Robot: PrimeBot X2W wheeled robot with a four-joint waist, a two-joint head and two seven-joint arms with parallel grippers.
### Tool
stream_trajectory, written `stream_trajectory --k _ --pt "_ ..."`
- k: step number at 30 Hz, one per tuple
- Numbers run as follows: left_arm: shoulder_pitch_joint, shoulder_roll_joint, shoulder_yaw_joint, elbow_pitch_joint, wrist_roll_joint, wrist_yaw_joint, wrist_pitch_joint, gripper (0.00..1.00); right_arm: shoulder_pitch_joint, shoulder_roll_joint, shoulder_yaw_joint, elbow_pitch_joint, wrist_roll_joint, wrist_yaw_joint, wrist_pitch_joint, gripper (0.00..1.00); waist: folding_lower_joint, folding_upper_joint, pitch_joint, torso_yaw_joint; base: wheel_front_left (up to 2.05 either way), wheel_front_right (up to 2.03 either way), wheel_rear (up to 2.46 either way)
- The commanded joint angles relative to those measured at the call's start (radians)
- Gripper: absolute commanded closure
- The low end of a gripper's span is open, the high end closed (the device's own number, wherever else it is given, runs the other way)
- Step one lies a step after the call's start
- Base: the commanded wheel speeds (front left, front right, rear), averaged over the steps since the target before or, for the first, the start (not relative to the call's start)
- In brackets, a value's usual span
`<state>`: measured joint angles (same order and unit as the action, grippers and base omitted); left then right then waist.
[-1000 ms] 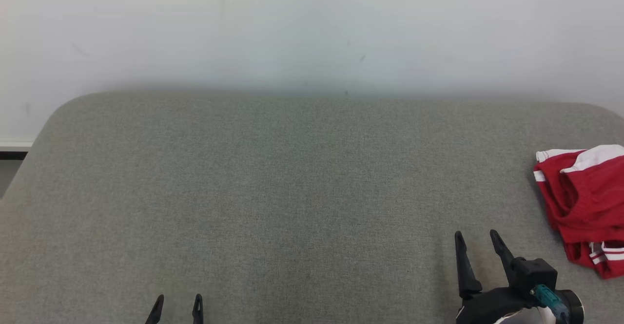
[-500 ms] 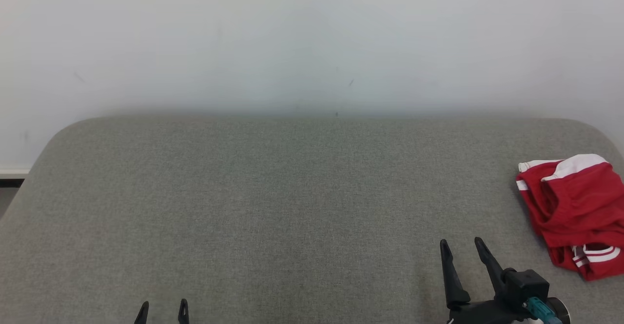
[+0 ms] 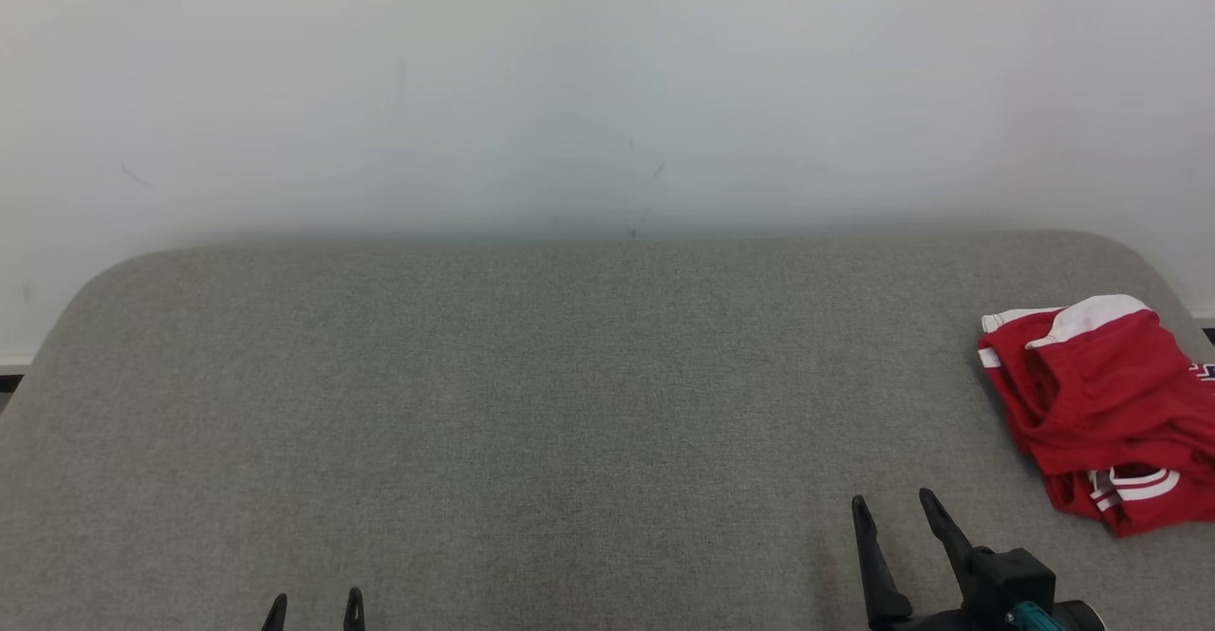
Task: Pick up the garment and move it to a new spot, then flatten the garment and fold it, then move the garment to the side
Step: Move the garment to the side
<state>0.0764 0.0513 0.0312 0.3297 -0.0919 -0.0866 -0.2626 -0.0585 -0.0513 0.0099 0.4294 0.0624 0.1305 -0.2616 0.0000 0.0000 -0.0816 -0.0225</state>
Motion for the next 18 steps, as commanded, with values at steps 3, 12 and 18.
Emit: stream_trajectory --k 3,12,18 --pt "0.001 -0.001 -0.006 0.001 -0.013 0.002 -0.003 0.0 0.019 0.001 -0.001 0.007 0.006 0.0 -0.004 0.0 0.0 0.0 0.002 -0.002 0.0 0.0 0.0" --pt "0.001 -0.001 -0.012 -0.002 -0.002 -0.006 -0.003 0.0 0.011 0.001 -0.01 0.009 -0.003 0.0 -0.004 0.0 0.0 0.0 0.009 -0.013 0.0 0.0 0.0" --pt "0.0 -0.001 -0.012 0.002 -0.004 -0.008 -0.003 0.0 0.015 0.001 -0.008 0.009 -0.009 0.0 -0.004 0.0 0.0 0.0 0.013 -0.018 0.0 0.0 0.0"
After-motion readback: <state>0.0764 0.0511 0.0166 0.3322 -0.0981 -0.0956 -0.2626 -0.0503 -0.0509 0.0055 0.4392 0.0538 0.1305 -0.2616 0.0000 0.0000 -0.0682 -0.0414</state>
